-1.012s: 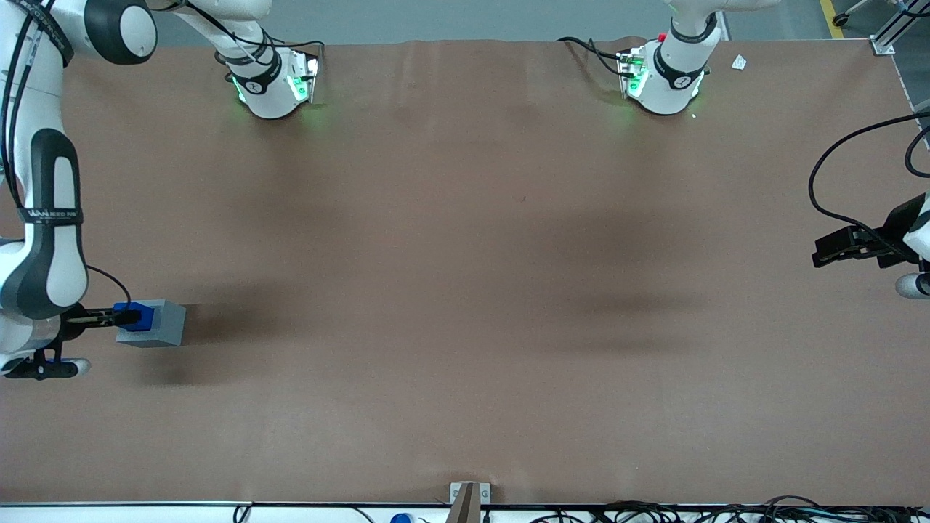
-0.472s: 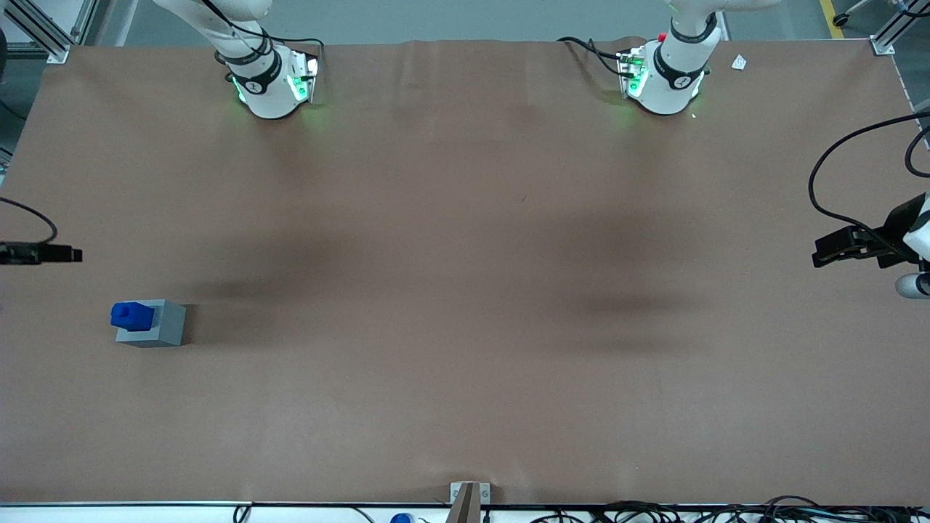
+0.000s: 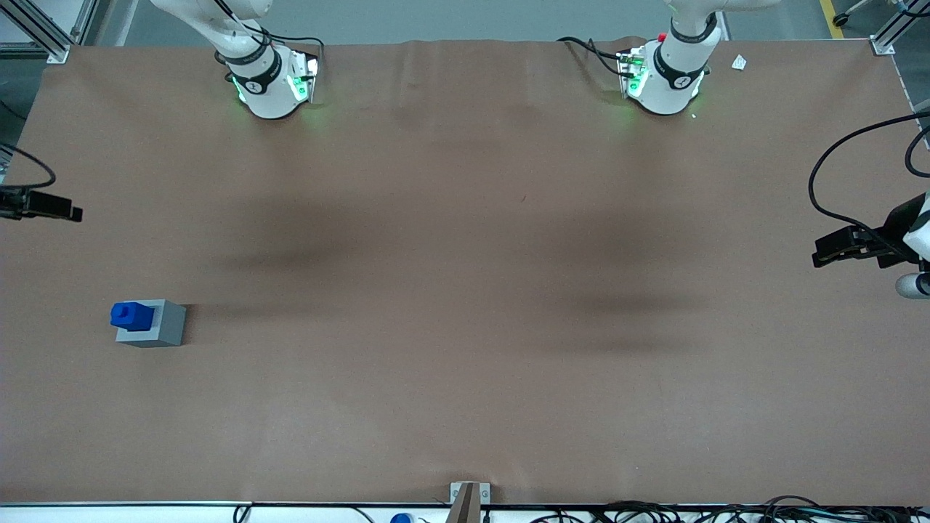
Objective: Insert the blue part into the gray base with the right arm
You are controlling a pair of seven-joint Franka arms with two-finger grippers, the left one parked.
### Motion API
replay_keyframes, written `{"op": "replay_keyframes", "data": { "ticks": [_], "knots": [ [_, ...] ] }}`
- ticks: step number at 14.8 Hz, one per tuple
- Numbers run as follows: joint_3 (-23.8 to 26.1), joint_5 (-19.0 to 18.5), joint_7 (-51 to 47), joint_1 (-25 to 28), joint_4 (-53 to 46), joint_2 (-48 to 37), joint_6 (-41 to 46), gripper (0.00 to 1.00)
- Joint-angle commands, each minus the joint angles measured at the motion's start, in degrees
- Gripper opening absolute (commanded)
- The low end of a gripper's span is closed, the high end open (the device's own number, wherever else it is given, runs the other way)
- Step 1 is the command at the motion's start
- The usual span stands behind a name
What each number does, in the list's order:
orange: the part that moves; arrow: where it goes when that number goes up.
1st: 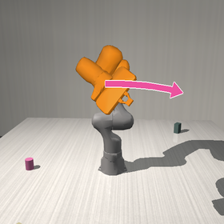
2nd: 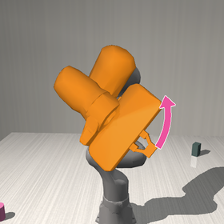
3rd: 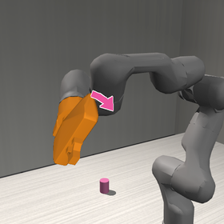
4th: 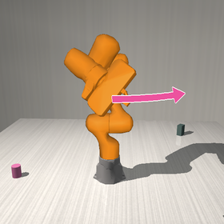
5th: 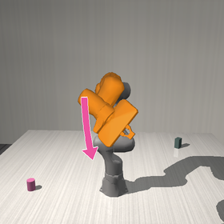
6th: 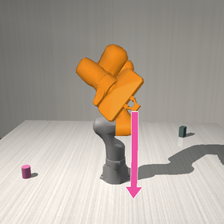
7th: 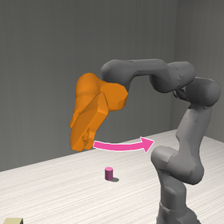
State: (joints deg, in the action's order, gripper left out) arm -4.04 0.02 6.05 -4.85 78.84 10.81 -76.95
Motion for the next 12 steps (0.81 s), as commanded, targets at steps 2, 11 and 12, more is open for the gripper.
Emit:
{"op": "replay_keyframes", "data": {
  "ticks": [2,11,12],
  "knots": [
    [0.1,1.0,-3.2,2.6,10.0,-10.6,-3.9,1.00],
    [0.6,1.0,-9.3,5.7,17.0,-20.9,-7.7,1.00],
    [0.6,1.0,-9.2,5.8,17.1,-21.2,-8.0,1.00]
  ]
}}
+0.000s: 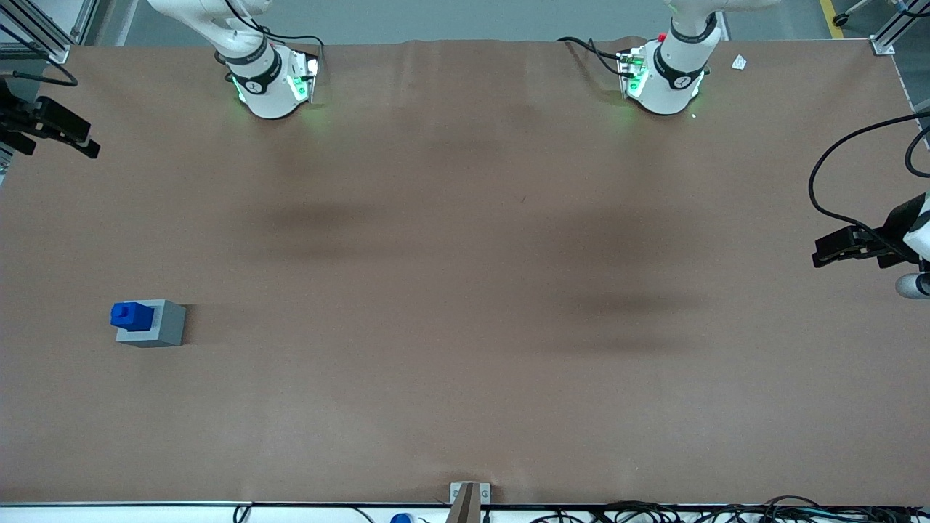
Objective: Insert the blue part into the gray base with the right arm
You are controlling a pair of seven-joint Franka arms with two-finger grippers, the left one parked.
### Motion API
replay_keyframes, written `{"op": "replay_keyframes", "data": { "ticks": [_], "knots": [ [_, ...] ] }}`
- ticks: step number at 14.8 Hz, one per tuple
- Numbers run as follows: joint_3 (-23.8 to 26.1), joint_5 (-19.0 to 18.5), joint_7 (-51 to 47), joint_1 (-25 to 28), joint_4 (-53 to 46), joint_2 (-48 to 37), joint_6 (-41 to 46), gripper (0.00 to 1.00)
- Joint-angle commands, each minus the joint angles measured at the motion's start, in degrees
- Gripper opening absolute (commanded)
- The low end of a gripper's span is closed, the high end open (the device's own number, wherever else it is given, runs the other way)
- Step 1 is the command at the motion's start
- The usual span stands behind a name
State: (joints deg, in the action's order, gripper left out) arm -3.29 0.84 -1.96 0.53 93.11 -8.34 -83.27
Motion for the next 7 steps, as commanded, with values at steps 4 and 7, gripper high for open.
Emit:
{"op": "replay_keyframes", "data": {
  "ticks": [4,7],
  "knots": [
    [-0.1,0.1,-1.0,2.6,4.1,-3.3,-2.4,1.00],
    [-0.1,0.0,-0.2,3.5,4.0,-3.3,-2.6,1.00]
  ]
}}
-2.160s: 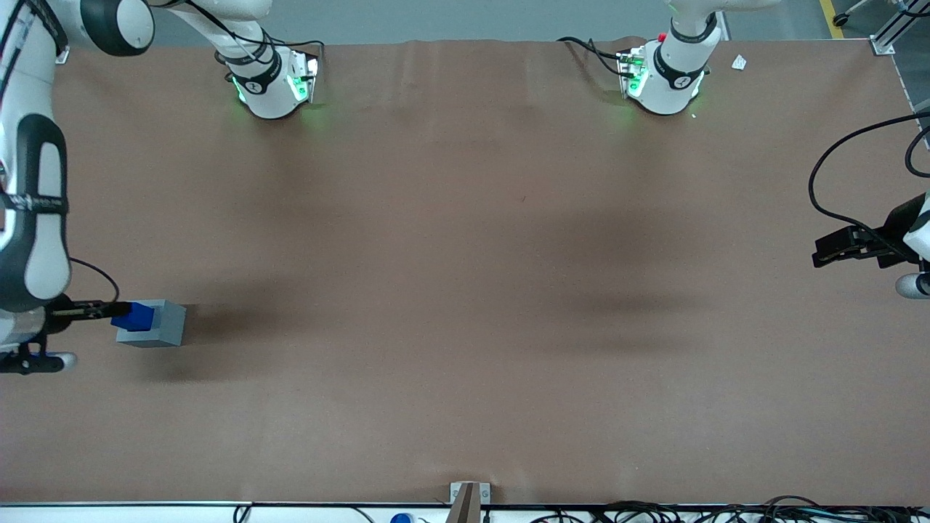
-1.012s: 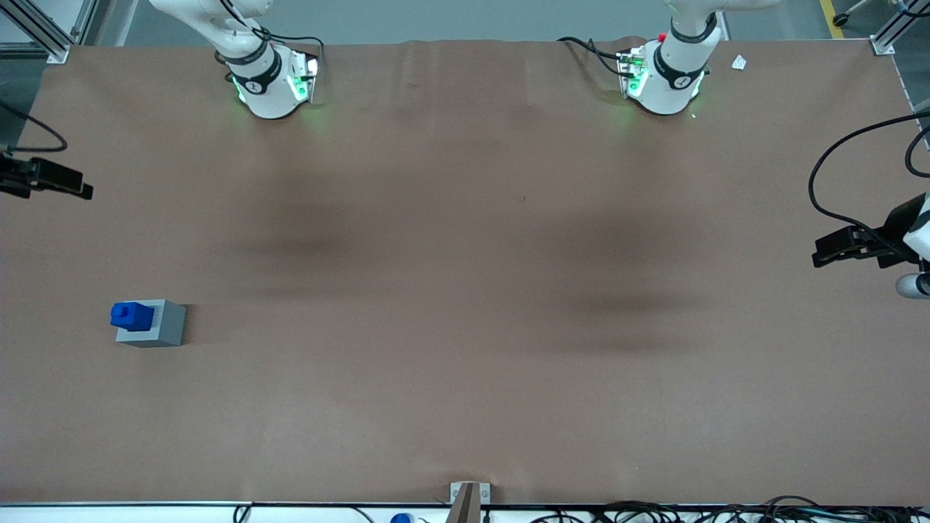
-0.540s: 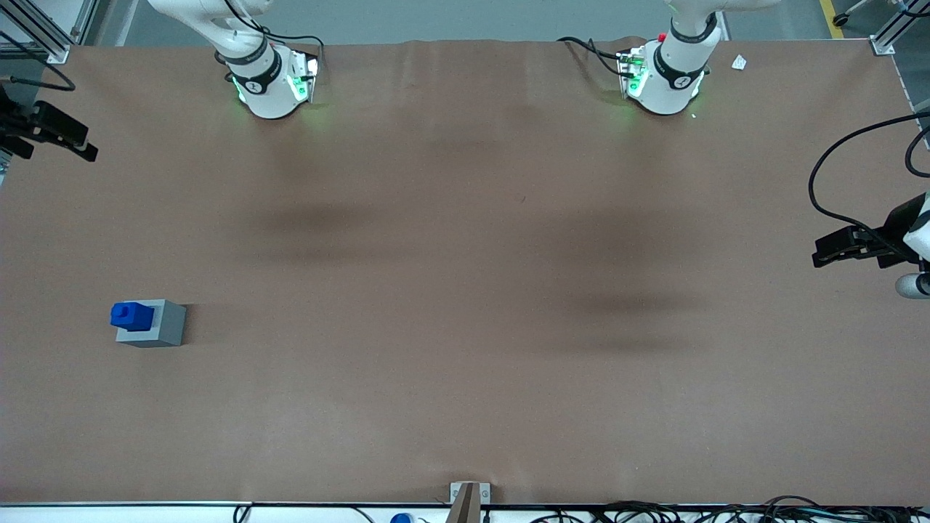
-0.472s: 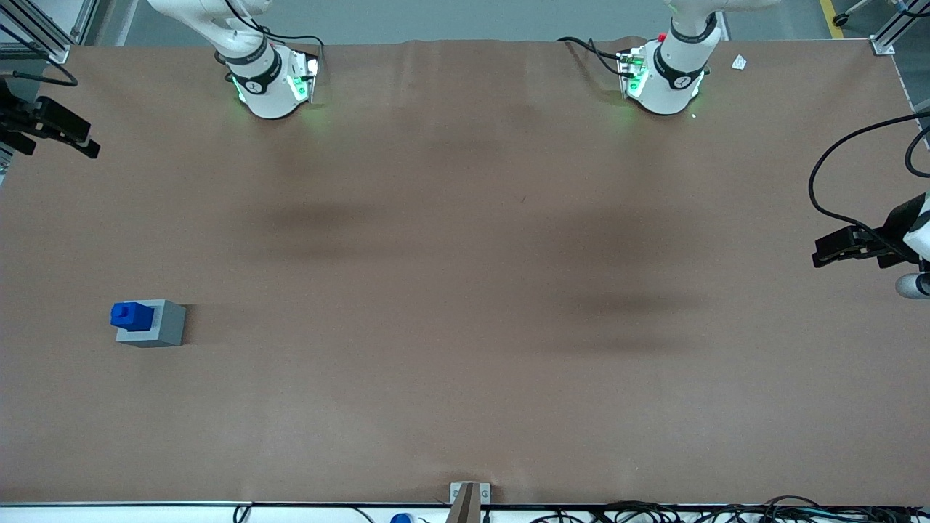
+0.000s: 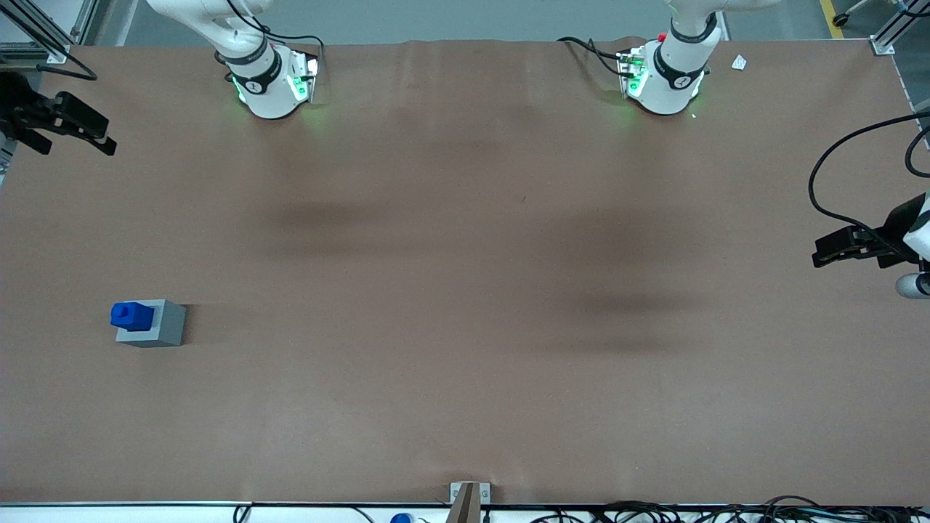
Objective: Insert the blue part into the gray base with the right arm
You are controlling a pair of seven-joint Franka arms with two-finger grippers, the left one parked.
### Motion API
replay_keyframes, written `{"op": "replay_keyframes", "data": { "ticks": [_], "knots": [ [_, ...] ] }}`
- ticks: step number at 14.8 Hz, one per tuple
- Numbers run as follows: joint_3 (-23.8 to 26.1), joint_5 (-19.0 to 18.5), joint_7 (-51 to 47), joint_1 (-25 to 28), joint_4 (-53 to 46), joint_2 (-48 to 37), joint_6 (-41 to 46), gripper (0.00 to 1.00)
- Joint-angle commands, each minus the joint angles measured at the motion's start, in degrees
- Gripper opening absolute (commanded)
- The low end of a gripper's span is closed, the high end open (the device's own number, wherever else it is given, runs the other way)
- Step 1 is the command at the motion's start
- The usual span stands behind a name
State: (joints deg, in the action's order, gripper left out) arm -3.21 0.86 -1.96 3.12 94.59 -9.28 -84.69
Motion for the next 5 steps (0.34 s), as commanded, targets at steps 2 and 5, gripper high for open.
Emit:
{"op": "replay_keyframes", "data": {
  "ticks": [2,5],
  "knots": [
    [-0.3,0.1,2.7,0.9,2.3,-2.1,-1.2,1.00],
    [-0.3,0.1,4.0,0.8,2.1,-2.1,-1.4,1.00]
  ]
}}
